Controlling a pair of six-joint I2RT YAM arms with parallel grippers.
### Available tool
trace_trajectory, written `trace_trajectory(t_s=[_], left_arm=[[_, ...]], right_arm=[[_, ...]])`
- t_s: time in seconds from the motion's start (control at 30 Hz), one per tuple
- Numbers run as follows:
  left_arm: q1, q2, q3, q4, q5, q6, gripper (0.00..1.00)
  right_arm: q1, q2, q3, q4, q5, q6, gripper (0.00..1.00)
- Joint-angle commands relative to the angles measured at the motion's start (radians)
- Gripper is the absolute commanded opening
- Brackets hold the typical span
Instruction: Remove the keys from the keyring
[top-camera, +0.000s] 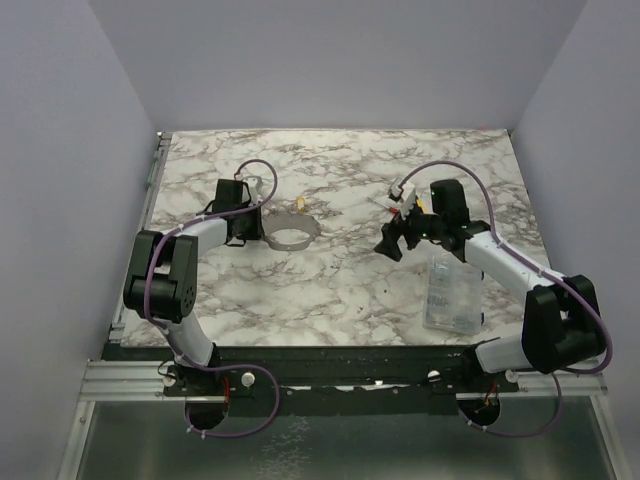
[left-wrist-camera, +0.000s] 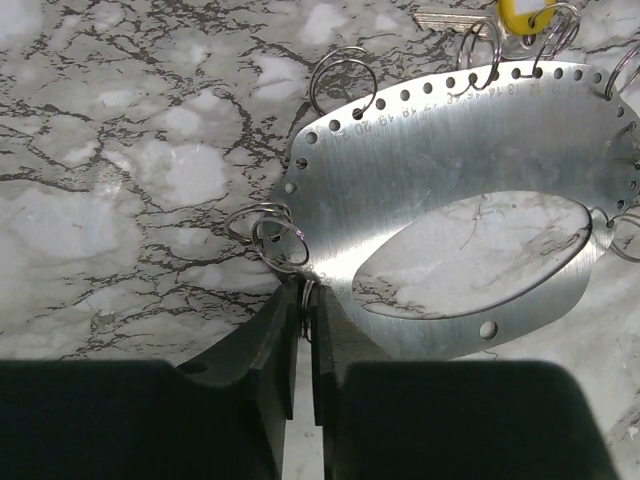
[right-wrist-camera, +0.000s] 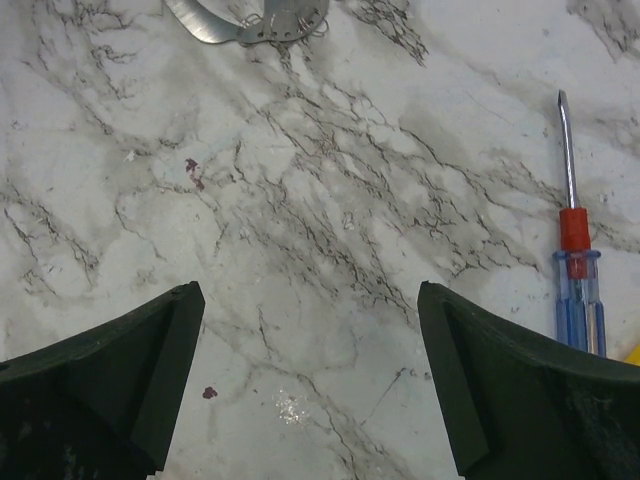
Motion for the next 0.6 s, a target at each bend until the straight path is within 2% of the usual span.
trace_trajectory(t_s=[0.0,0.07,0.1,0.2,0.37,0.57], left_arm=[[-0.006,-0.002,0.01,-0.012,0.068,-0.033,0.09],[-0.006,-0.031,0.009,-0.03,0.087,-0.045,0.01],[-0.006,-0.044,0.016,-0.049,0.098,-0.049,0.0],[-0.004,-0.069,0.05,-0.134,0.129,-0.054,0.0],[-0.003,-0.093,0.125,-0.299,0.248,-0.068,0.0],[-0.003,-0.112,0.178,-0.418,0.363,-0.13,0.0]], right_arm=[[0.076,0.014,0.012,0.127,0.095,-0.071,1.0],[0.127,0.02,-0.008,0.214,0.142,-0.114,1.0],[0.152,0.024,-0.022,0.267,0.172,-0.141,1.0],[0.23,0.05,-0.043,0.377,0.241,-0.219,1.0],[0.331,0.082,-0.073,0.516,0.259,-0.276,1.0],[0.48,0.101,-0.202,0.777,0.314,-0.37,1.0]])
